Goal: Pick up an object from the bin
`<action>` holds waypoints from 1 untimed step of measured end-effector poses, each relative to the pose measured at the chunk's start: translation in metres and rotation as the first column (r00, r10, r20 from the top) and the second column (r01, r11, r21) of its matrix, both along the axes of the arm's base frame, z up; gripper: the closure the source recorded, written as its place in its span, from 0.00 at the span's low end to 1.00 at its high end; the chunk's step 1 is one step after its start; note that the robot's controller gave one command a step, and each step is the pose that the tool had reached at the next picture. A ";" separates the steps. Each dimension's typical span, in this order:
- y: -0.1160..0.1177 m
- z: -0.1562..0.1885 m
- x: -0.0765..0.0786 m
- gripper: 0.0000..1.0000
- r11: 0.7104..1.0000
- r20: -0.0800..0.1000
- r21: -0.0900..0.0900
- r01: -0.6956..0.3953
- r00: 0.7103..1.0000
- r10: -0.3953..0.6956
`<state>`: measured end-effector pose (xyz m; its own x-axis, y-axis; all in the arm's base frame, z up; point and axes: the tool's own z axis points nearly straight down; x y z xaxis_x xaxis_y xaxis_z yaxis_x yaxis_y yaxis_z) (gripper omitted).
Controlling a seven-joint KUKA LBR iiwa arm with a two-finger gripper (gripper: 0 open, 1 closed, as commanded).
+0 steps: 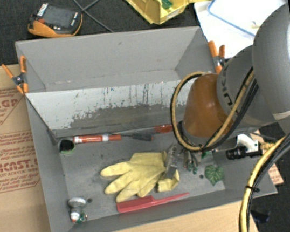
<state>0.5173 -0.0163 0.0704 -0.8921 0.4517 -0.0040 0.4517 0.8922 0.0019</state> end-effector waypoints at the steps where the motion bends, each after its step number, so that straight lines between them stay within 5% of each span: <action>1: 0.000 0.000 0.000 1.00 1.000 0.000 0.000 0.000 1.000 0.000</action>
Offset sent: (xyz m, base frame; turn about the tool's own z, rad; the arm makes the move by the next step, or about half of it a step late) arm 0.0106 0.0952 -0.0004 -0.1174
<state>0.5173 -0.0163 0.0704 -0.8921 0.4517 -0.0040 0.4517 0.8922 0.0019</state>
